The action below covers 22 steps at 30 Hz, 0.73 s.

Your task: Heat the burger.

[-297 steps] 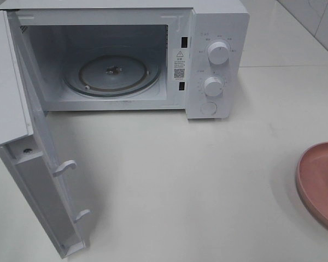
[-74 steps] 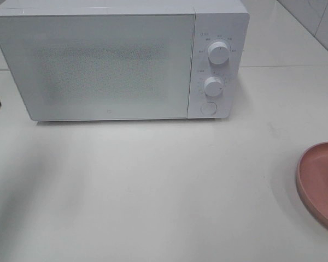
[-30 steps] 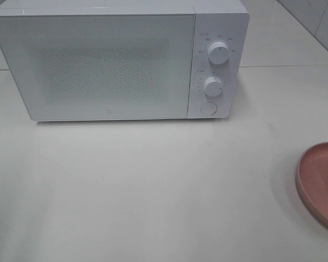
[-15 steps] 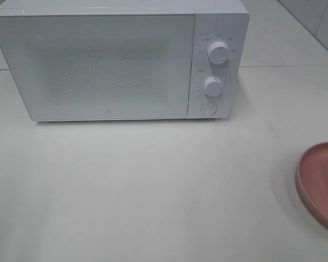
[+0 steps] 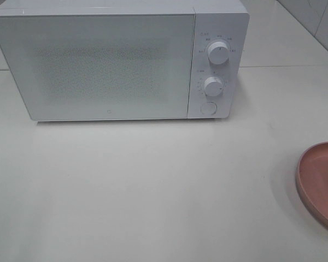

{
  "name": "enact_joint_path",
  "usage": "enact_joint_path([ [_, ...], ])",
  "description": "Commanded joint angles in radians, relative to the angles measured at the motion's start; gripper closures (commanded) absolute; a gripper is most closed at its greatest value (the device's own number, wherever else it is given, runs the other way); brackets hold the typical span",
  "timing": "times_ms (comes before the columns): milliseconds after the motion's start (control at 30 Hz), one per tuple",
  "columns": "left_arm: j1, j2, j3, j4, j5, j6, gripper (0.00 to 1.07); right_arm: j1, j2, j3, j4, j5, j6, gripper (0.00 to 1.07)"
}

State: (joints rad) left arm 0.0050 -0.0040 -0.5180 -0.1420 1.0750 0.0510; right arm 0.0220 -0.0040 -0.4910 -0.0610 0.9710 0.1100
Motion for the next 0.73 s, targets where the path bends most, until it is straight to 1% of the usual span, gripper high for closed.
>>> enact_joint_path([
  [33, 0.000, -0.024, 0.004, -0.005, -0.008, -0.003, 0.07, -0.007, -0.027, 0.002, -0.004, -0.008, -0.004, 0.31],
  [733, 0.000, -0.024, 0.004, -0.005, -0.008, -0.003, 0.07, -0.007, -0.027, 0.002, -0.004, -0.008, -0.005, 0.31],
])
